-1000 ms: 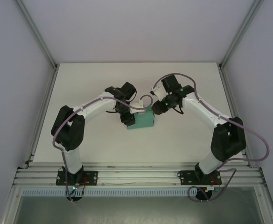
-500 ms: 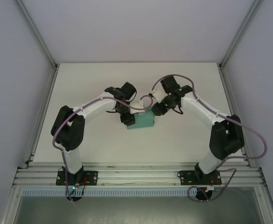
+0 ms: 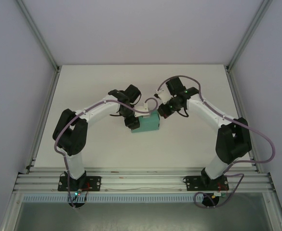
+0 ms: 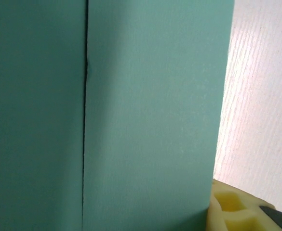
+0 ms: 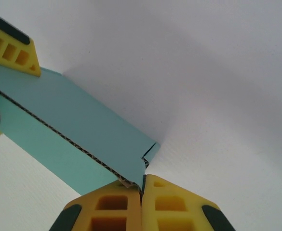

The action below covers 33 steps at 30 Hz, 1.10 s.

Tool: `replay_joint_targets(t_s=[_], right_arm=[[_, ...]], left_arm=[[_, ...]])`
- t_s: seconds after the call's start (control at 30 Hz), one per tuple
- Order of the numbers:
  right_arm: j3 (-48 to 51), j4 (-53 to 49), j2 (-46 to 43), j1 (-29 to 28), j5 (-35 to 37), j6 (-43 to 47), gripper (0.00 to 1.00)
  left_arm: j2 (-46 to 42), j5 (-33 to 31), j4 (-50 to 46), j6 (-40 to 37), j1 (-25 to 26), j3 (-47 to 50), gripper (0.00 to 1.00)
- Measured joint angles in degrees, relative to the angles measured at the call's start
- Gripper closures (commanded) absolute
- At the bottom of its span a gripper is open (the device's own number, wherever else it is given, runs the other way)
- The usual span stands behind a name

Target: Assemble paper box

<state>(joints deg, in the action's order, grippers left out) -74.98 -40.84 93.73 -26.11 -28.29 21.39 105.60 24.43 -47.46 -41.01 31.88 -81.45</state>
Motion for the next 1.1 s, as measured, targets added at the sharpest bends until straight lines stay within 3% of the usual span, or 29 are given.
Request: replay_joint_targets(t_s=[0.23,0.37,0.53,0.83,0.97,1.1], right_arm=[[12.04,15.45,-7.3,-2.54,4.48,-21.05,1.0],[16.33,21.55,-9.44,-4.42,8.46,-27.45,1.0],[19.32,26.62,-10.36,-5.18,10.78,-29.79,1.0],[33.46,43.1,-17.18,-6.49,13.03,-26.73,1.0],[36.79,48.57,-17.92,-6.78,13.97,-25.73,1.0],[37.48,51.19,-16.98,-7.28,15.45,-25.18,1.0]], left_arm=[[-0.07,-0.44,2.12,2.14,0.0,0.98,0.75],[-0.07,-0.46,2.16,2.56,0.0,1.01,0.75],[-0.11,-0.7,2.58,3.65,0.0,1.07,0.72],[-0.15,-1.18,3.02,3.5,0.35,1.25,0.67],[-0.15,-1.55,3.06,4.42,0.66,1.09,0.47],[-0.15,-2.91,3.15,7.37,0.59,0.76,0.2]])
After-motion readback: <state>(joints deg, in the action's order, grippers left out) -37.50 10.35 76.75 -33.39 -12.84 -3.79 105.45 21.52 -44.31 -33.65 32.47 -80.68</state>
